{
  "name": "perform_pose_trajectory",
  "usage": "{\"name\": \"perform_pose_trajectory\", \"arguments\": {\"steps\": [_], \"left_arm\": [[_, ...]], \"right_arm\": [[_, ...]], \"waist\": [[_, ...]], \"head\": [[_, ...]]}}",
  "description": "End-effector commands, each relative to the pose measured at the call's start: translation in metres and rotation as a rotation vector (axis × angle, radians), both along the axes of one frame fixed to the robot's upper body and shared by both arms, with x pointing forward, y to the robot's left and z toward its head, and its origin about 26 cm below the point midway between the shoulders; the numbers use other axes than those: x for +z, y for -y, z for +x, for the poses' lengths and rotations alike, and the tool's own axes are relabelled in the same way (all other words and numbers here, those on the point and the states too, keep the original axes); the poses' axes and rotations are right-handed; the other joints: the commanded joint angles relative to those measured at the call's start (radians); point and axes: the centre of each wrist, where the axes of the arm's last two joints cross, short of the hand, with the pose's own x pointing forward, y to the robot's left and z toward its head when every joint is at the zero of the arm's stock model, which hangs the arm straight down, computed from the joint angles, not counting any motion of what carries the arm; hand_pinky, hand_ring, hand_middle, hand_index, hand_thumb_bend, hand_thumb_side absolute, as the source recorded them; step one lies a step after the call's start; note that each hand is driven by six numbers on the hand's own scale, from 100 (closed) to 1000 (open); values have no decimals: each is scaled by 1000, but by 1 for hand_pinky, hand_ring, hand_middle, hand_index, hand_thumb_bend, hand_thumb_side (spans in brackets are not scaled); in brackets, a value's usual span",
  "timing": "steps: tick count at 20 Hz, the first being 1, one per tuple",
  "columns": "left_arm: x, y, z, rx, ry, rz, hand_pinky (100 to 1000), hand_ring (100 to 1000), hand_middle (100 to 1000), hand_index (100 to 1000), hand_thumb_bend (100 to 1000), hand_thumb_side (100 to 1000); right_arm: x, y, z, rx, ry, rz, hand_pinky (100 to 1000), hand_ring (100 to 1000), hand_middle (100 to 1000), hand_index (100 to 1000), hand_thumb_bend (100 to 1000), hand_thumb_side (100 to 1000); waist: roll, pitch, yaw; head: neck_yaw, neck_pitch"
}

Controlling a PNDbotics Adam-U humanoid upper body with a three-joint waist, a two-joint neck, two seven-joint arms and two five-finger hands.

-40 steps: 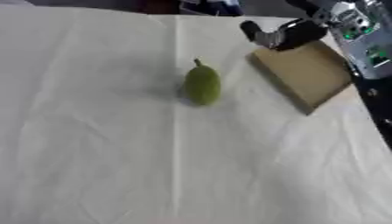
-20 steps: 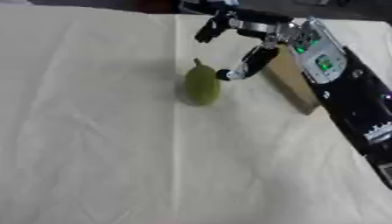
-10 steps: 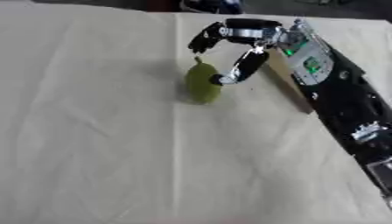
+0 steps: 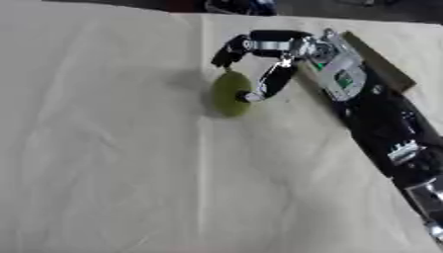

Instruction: Pick up objects on the table and place them in the box.

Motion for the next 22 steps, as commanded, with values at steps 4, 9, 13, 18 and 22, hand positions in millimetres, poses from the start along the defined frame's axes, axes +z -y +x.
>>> {"name": "perform_pose_trajectory", "arguments": {"steps": [4, 9, 13, 18, 22], "left_arm": [[10, 1, -2, -7, 27, 27, 526, 620, 654, 729, 100, 378], [9, 1, -2, -7, 26, 24, 526, 620, 655, 729, 100, 381], [9, 1, -2, -7, 27, 23, 526, 620, 655, 729, 100, 382], [9, 1, -2, -7, 25, 20, 526, 621, 655, 728, 100, 385], [9, 1, -2, -6, 25, 19, 526, 621, 655, 728, 100, 384]], "right_arm": [[1, 9, 3, -12, 63, -85, 869, 846, 806, 884, 341, 100], [-8, 13, 5, -31, 65, -117, 866, 844, 801, 880, 344, 100], [-14, 14, 8, -44, 58, -145, 855, 834, 793, 873, 351, 100], [-19, 15, 9, -54, 57, -149, 799, 741, 621, 772, 392, 100], [-21, 16, 9, -63, 63, -95, 732, 651, 524, 689, 339, 115]], "waist": [[4, -13, 0], [3, -10, 1], [3, -9, 2], [3, -8, 0], [4, -9, -2]], "head": [[-6, -9], [-6, -10], [-7, -12], [-8, -12], [-8, -13]]}}
